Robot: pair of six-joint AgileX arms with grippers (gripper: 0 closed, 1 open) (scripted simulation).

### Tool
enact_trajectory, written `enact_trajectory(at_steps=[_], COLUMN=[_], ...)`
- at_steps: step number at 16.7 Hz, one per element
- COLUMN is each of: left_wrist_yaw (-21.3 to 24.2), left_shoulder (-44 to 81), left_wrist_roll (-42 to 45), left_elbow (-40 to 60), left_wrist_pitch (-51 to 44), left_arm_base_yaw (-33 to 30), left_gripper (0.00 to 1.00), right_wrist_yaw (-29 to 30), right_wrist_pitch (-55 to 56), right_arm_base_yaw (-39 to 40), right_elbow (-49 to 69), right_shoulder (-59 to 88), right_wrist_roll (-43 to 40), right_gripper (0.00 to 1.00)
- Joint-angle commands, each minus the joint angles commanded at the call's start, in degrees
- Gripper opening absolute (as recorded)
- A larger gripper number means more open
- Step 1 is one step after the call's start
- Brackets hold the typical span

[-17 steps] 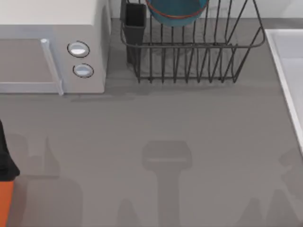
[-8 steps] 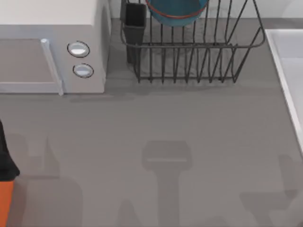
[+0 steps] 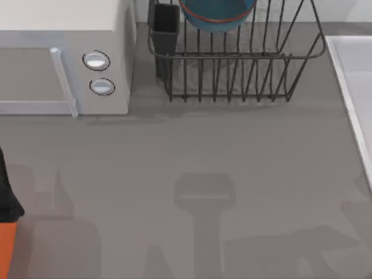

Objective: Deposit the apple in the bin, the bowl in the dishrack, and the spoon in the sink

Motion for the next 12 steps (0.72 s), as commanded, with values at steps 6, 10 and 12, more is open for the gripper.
enact_trajectory(at_steps=[6, 10, 12], left_wrist_yaw=[0.0, 0.0, 0.0], left_shoulder=[0.0, 0.0, 0.0], left_wrist_roll=[0.0, 0.0, 0.0], left_elbow=[0.0, 0.0, 0.0], left_wrist_pitch=[0.0, 0.0, 0.0], left_arm_base_yaw=[0.0, 0.0, 0.0], left_gripper=[1.0, 1.0, 1.0], right_wrist_yaw=[-0.1, -0.1, -0.2], right_wrist_pitch=[-0.9, 1.4, 5.7], right_arm_base_yaw=[0.0, 0.1, 0.2], right_elbow=[0.9, -0.7, -3.1], right_shoulder=[1.1, 2.0, 4.1], right_wrist_roll=[-1.9, -1.7, -1.6], right_gripper=[1.0, 1.0, 1.0])
